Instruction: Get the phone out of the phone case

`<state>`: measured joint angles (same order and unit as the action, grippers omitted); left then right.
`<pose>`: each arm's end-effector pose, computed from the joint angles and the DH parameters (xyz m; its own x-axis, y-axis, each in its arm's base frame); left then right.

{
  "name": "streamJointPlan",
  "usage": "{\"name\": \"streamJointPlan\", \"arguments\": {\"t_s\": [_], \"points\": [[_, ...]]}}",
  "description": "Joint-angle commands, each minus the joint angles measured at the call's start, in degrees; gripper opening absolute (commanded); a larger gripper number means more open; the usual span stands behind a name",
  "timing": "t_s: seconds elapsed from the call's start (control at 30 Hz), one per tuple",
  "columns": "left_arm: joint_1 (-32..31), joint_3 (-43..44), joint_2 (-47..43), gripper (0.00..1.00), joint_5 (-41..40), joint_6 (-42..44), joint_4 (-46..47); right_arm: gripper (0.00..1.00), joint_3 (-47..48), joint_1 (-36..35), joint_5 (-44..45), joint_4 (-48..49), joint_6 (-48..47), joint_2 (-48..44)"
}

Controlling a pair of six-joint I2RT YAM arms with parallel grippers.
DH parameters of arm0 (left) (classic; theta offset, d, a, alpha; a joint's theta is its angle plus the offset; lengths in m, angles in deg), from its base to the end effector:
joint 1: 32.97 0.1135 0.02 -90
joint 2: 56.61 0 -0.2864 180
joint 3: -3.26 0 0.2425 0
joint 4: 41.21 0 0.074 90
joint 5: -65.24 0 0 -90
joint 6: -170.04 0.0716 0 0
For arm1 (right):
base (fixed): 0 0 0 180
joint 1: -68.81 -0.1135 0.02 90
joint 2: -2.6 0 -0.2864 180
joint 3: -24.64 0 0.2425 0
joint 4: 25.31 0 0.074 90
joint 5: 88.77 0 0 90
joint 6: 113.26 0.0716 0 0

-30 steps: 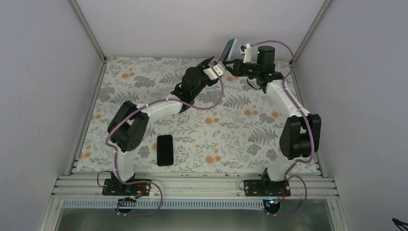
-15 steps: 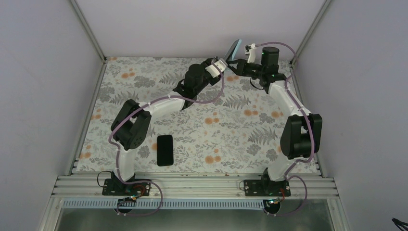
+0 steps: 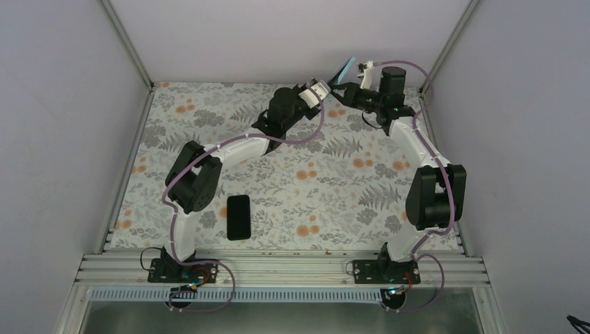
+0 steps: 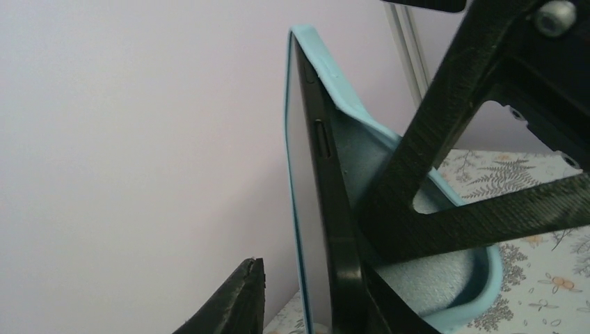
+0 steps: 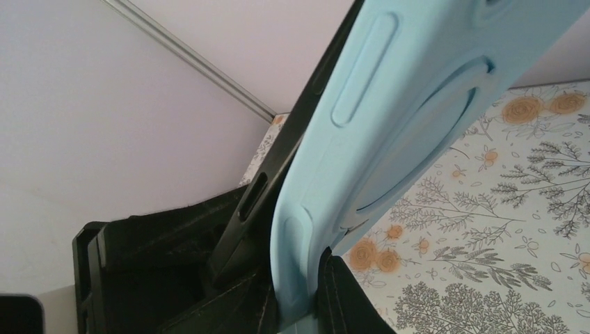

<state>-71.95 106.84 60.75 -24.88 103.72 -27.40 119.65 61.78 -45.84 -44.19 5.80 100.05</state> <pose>0.4142 -0.3350 0.3102 0.2524 0.3124 -0.9158 0.5744 0.7133 0.4016 0.4043 0.1027 0.3425 -0.6847 0.2489 -0.6850 -0.4893 0.5395 0.6852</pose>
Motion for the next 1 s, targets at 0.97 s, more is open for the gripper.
{"name": "streamJointPlan", "arguments": {"t_s": [0.97], "points": [[3.4,5.5,8.9,0.12,-2.4,-2.3,-12.1,0.03,3.9,-13.9,-45.8,6.1,2.5,-4.3]]}}
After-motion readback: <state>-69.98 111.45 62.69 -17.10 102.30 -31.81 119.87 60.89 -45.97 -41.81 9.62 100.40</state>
